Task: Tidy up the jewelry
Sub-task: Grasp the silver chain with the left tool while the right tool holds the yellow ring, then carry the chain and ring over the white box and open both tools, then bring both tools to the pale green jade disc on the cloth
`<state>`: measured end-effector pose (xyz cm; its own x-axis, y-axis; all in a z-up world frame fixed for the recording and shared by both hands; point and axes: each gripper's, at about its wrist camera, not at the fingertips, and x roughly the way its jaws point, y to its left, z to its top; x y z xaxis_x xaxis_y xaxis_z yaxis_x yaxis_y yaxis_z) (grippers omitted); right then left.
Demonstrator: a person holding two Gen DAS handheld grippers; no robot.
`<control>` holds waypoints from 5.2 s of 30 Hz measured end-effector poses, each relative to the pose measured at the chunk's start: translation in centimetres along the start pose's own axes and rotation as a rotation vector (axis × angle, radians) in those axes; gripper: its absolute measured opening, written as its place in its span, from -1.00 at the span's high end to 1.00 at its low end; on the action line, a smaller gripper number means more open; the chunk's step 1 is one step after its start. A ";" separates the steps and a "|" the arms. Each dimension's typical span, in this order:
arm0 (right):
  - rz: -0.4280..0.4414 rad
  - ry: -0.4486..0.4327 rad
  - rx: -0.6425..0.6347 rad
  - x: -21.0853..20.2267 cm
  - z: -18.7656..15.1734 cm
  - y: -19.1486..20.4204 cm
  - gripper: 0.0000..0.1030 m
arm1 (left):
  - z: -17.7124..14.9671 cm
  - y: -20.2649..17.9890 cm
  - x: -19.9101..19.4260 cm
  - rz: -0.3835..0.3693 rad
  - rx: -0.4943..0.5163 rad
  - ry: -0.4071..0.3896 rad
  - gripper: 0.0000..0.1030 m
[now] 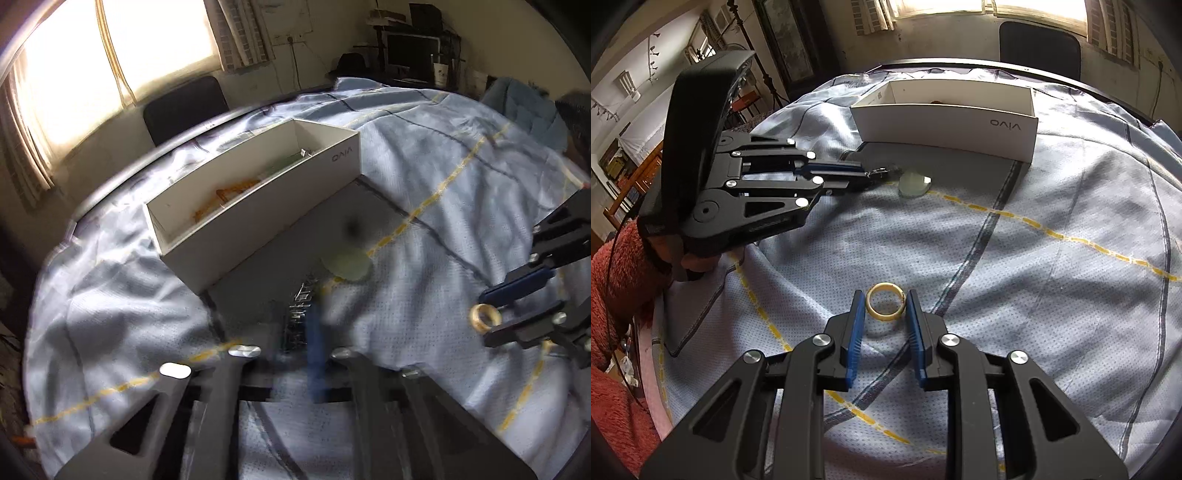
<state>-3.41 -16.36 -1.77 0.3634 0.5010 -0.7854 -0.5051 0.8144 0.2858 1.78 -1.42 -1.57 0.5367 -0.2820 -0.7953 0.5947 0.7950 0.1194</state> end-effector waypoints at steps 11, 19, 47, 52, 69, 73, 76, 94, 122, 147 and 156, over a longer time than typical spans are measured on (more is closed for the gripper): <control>0.016 0.002 0.015 -0.1 0.1 -0.3 0.56 | -0.5 4.4 -3.5 -0.114 -0.179 -0.043 0.85; 0.022 0.004 0.014 -0.1 0.1 -0.3 0.56 | 0.1 6.0 -6.1 -0.131 -0.250 -0.099 0.85; -0.013 -0.083 0.036 -3.8 2.6 0.7 0.57 | 3.0 8.0 -12.1 -0.095 -0.348 -0.149 0.85; -0.050 -0.119 0.038 -5.8 5.5 0.6 0.57 | 5.3 7.8 -12.2 -0.083 -0.353 -0.149 0.85; -0.118 -0.033 0.180 0.9 15.9 -6.3 0.58 | 12.0 9.4 -1.9 -0.044 -0.438 0.029 0.83; -0.121 0.009 0.199 3.9 16.3 -7.6 0.57 | 11.8 9.2 2.2 -0.052 -0.452 0.094 0.83; -0.126 0.015 0.198 4.8 16.6 -7.9 0.57 | 11.3 9.5 4.4 -0.057 -0.482 0.151 0.83; -0.108 -0.027 0.220 1.7 15.7 -7.9 0.43 | 11.0 10.3 4.3 -0.036 -0.505 0.202 0.08; -0.136 -0.044 -0.173 4.5 6.4 -0.7 0.04 | 4.8 2.8 -1.0 -0.205 0.097 -0.081 -0.24; 0.031 0.027 -0.497 3.2 2.3 1.2 0.49 | 0.9 -1.9 -2.3 -0.371 0.415 -0.056 -0.46; 0.168 0.055 -0.626 2.7 2.1 0.3 0.48 | -1.4 -5.5 -1.7 -0.411 0.716 -0.033 -0.46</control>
<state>-0.96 -14.16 -2.64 0.2075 0.5779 -0.7893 -0.9182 0.3933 0.0465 -3.28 -4.56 -1.70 0.2035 -0.5002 -0.8417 0.9790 0.0931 0.1813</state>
